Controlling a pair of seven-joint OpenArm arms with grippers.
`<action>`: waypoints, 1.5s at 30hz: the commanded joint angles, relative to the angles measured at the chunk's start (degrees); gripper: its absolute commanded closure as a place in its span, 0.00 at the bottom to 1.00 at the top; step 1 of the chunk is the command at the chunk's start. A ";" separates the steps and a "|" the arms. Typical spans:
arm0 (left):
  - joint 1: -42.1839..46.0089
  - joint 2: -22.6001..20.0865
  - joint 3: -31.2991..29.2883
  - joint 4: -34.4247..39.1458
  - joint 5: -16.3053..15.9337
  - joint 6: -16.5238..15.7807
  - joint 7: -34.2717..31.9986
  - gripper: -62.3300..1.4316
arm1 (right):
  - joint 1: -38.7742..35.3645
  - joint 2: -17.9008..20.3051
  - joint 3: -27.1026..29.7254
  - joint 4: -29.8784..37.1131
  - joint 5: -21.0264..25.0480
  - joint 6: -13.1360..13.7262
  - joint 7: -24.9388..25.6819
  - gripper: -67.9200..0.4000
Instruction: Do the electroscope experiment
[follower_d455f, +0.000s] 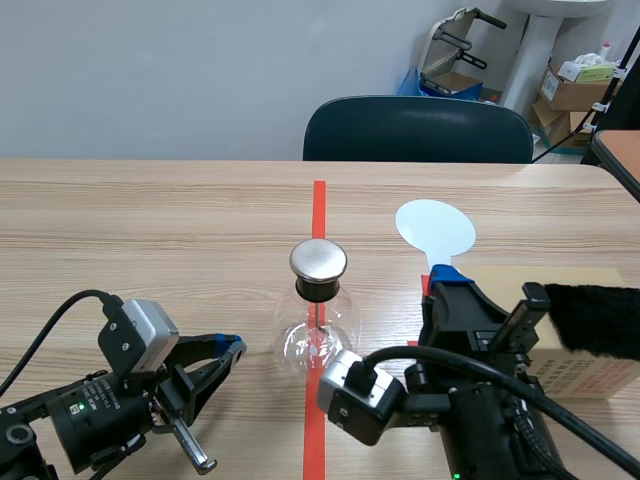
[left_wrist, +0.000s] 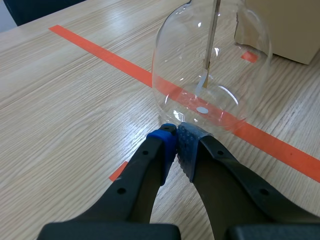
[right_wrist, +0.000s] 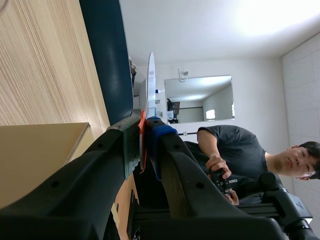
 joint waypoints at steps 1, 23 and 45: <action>-0.28 -0.02 -0.07 1.25 -0.15 -0.04 -1.40 0.91 | 0.66 0.00 0.04 1.01 -0.04 -0.68 0.04 0.97; 0.02 0.11 -0.07 1.25 -0.13 0.13 -1.36 0.91 | 0.66 0.02 0.07 1.01 -0.04 1.27 0.90 0.97; 0.04 0.13 -0.07 1.25 -0.15 0.11 -1.38 0.91 | 0.66 0.00 0.07 1.01 -0.04 1.27 1.14 0.97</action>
